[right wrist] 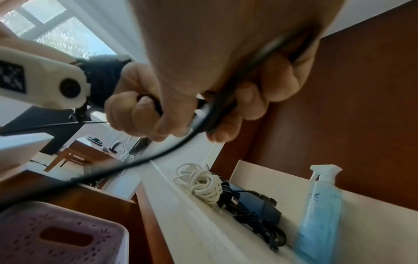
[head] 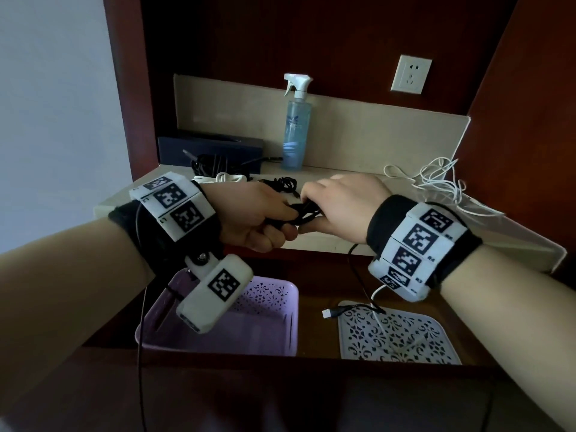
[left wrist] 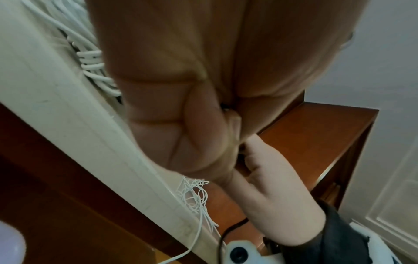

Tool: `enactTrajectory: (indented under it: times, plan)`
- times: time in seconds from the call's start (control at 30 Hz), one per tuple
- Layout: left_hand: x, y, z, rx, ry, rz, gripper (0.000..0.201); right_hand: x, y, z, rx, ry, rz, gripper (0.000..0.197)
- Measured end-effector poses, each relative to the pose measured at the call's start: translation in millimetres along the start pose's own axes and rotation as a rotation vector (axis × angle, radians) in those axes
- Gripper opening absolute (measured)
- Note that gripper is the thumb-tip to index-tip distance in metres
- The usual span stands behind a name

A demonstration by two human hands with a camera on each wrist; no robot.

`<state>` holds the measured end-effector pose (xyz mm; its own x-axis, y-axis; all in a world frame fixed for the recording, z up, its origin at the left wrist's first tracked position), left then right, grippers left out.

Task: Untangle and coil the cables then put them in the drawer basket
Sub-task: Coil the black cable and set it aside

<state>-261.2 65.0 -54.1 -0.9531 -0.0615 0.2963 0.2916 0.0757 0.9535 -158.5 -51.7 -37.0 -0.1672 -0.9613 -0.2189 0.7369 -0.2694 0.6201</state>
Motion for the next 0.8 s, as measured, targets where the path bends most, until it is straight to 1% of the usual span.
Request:
enactTrajectory:
  times: [0.1, 0.13, 0.17, 0.2, 0.23, 0.27, 0.33, 0.37, 0.43, 0.53, 0.63, 0.7, 0.73, 0.8]
  plan:
    - [-0.6, -0.2, -0.6, -0.07, -0.024, 0.035, 0.018, -3.9, 0.4, -1.3, 0.069, -0.027, 0.058, 0.042]
    - [-0.9, 0.3, -1.3, -0.161, -0.004, 0.039, 0.017, -4.6, 0.2, -1.0, 0.083, -0.049, 0.083, 0.041]
    - [-1.0, 0.8, -2.5, -0.34, 0.039, 0.029, 0.018, -5.8, -0.4, -0.6, 0.097, -0.078, 0.108, 0.04]
    - [-1.6, 1.1, -3.6, -0.587, 0.1, 0.012, 0.02, -7.5, -1.2, 0.0, 0.111, -0.124, 0.132, 0.039]
    - [-2.8, 1.9, -5.7, -0.83, 0.153, -0.014, 0.022, -9.5, -1.9, 0.7, 0.117, -0.189, 0.15, 0.038]
    - [-3.6, 2.6, -8.3, -1.005, 0.198, -0.049, 0.023, -11.6, -2.2, 1.3, 0.105, -0.265, 0.158, 0.036]
    - [-4.3, 2.9, -12.3, -1.175, 0.273, -0.092, 0.022, -16.1, 0.0, 1.0, 0.023, -0.391, 0.152, 0.034]
    - [-5.7, 2.8, -13.4, -1.234, 0.299, -0.112, 0.023, -18.6, 2.6, -0.3, -0.027, -0.419, 0.147, 0.035]
    - [-8.5, 2.8, -13.2, -1.285, 0.332, -0.156, 0.023, -22.3, 8.0, -5.3, -0.13, -0.429, 0.141, 0.034]
    - [-10.3, 1.5, -8.4, -1.239, 0.356, -0.183, 0.016, -20.5, 16.0, -9.7, -0.302, -0.381, 0.156, 0.029]
    - [-9.7, -5.1, -2.7, -1.217, 0.353, -0.128, 0.019, -11.6, 29.3, -5.5, -0.389, -0.317, 0.146, 0.022]
    - [-11.4, -10.1, -2.1, -1.25, 0.334, -0.099, 0.024, -6.7, 37.0, 2.7, -0.381, -0.29, 0.137, 0.023]
    - [-12.2, -10.8, -3.5, -1.261, 0.312, -0.103, 0.024, -6.1, 38.9, 7.6, -0.344, -0.254, 0.152, 0.023]
    - [-12.1, -9.6, -8.9, -1.24, 0.255, -0.144, 0.015, -8.1, 41.4, 16.4, -0.266, -0.121, 0.194, 0.02]
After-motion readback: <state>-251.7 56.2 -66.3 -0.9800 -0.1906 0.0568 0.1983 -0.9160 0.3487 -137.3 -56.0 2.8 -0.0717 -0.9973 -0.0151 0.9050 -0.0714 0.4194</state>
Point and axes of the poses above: each hand's wrist, its own x-axis away from the middle knuckle, its own z-axis out of the back of the hand, y = z × x, the point moved 1 cm from there along -x, towards the middle knuckle, and after that the axes turned 9 degrees about x, right-handed, at the moved point
